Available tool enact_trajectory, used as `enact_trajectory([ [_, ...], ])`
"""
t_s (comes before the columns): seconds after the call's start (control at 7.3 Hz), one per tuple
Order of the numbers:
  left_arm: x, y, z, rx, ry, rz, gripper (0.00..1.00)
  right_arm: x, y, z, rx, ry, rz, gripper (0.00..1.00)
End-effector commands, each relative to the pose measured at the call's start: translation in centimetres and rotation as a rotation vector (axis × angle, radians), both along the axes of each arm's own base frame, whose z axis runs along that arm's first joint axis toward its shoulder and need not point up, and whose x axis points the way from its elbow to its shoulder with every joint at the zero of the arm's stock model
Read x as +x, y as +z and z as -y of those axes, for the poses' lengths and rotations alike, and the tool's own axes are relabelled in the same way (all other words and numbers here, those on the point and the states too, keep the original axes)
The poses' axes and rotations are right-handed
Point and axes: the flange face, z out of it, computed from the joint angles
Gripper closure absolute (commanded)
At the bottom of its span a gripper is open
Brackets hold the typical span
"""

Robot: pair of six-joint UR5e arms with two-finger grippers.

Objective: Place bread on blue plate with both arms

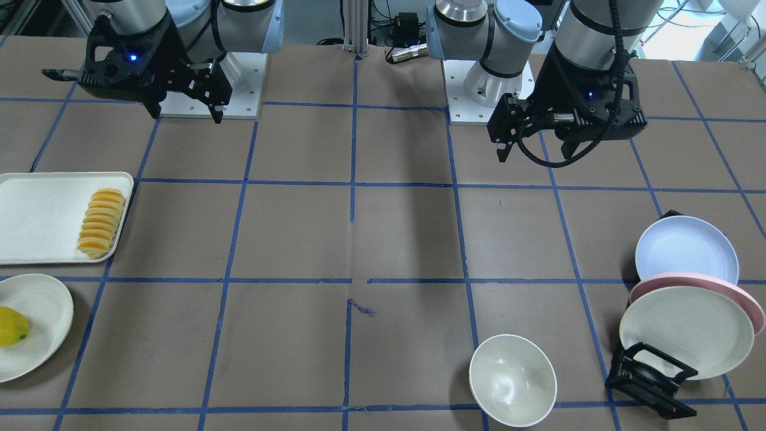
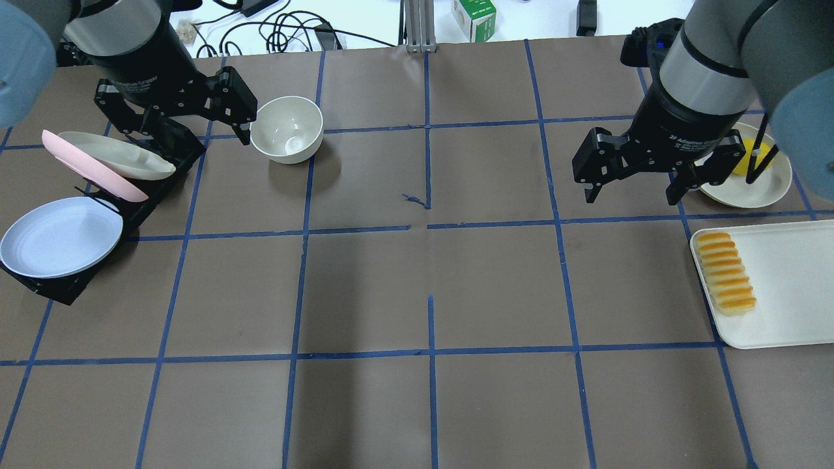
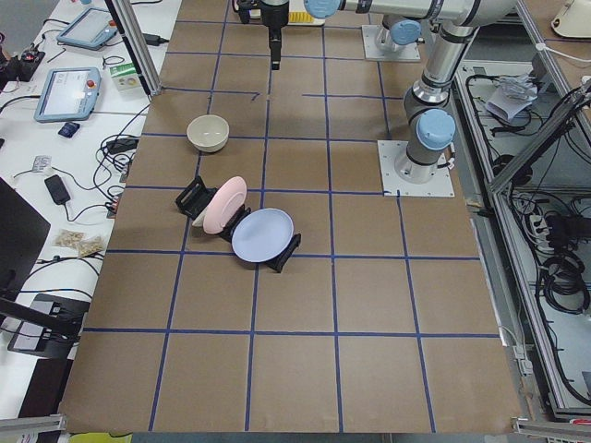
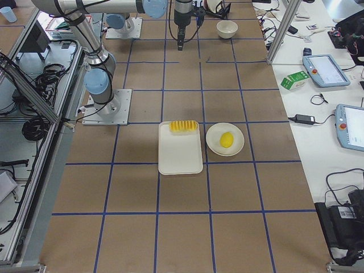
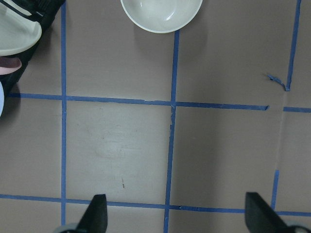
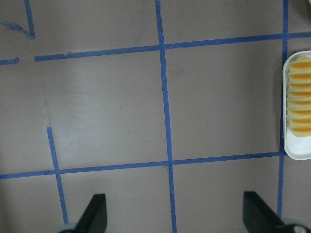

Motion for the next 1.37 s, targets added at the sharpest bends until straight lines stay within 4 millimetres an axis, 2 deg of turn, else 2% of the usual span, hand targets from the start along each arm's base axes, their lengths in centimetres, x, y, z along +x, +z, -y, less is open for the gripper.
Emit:
enact_trajectory([
  [0.0, 0.0, 0.0, 0.0, -0.001, 0.000, 0.001, 0.00, 0.1, 1.0, -1.2, -0.027, 0.004, -0.005, 0.00],
  [0.27, 0.4, 0.3, -1.0, 0.001, 0.003, 0.010, 0.00, 0.0, 1.0, -1.2, -0.029, 0.007, -0.018, 0.00],
  [0.41, 2.9, 0.7, -1.3, 0.001, 0.053, 0.010, 0.00, -0.3, 0.1, -1.0, -0.007, 0.017, -0.021, 0.00],
  [0.55, 7.2, 1.7, -1.2, -0.019, 0.142, 0.012, 0.00, -1.7, -2.7, -0.9, 0.043, 0.030, -0.042, 0.00],
  [0.68, 11.8, 2.5, -1.6, -0.031, 0.234, 0.037, 0.00, -4.7, -6.1, -1.0, 0.107, -0.039, -0.036, 0.00],
  [0.82, 17.4, 1.8, -2.0, -0.014, 0.321, 0.041, 0.00, -9.2, -8.8, -1.0, 0.136, -0.145, -0.025, 0.00],
  [0.96, 24.6, 0.2, -2.8, 0.017, 0.353, 0.032, 0.00, -12.7, -10.3, -0.5, 0.091, -0.124, -0.024, 0.00],
  [1.1, 33.9, -2.4, -4.6, 0.031, 0.452, 0.015, 0.00, -15.4, -12.0, -0.5, 0.062, -0.055, -0.026, 0.00],
  [1.23, 40.1, -6.5, -5.7, 0.004, 0.527, -0.003, 0.00, -18.0, -13.3, -0.5, 0.064, -0.059, -0.050, 0.00],
])
